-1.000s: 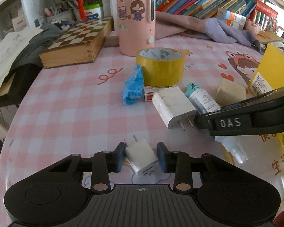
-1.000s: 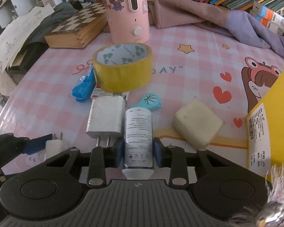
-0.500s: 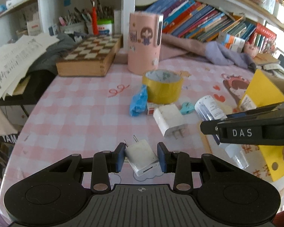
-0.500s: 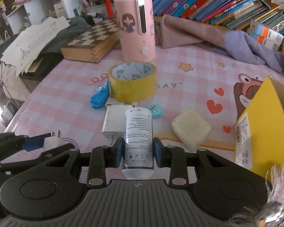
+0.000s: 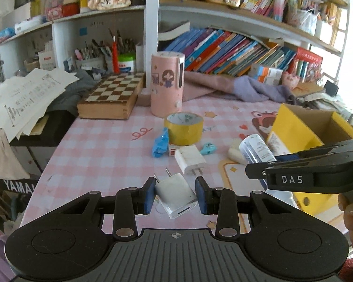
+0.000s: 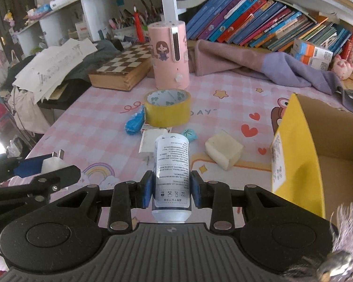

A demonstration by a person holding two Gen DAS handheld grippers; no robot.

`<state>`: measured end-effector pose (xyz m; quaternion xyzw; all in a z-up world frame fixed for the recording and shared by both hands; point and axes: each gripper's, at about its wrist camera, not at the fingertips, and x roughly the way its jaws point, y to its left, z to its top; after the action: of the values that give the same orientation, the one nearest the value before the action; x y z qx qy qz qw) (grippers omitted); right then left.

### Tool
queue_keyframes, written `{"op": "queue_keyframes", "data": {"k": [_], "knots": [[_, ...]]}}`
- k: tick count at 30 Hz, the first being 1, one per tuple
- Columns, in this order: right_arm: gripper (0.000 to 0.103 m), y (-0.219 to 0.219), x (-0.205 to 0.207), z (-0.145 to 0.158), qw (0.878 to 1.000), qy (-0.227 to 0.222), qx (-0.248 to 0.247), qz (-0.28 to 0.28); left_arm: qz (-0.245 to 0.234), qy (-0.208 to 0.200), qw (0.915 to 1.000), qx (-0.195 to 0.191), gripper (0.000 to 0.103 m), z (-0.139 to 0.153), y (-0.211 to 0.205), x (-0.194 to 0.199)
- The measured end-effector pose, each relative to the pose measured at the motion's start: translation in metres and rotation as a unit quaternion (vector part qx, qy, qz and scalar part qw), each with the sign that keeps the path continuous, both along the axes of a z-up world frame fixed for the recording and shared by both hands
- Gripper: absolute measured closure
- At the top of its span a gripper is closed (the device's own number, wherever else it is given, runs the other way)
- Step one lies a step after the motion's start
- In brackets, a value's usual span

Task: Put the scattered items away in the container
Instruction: 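Lift the spray bottle with the right gripper while the left lifts the charger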

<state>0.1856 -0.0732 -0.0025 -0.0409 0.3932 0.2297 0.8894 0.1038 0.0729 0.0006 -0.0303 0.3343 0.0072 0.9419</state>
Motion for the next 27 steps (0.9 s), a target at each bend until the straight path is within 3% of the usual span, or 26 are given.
{"op": "queue_keyframes", "data": {"k": [9,27], "knots": [[0.072,-0.024,-0.055,0.019,0.999,-0.034,0.006,-0.001,-0.018,-0.023,0.9995,-0.005,0.068,0.016,-0.013,-0.039],[0.072,-0.07,-0.142,0.014,0.998,-0.028,0.018,-0.055,-0.083,-0.026,0.9962,-0.013,0.068,0.015,-0.049,-0.097]]}}
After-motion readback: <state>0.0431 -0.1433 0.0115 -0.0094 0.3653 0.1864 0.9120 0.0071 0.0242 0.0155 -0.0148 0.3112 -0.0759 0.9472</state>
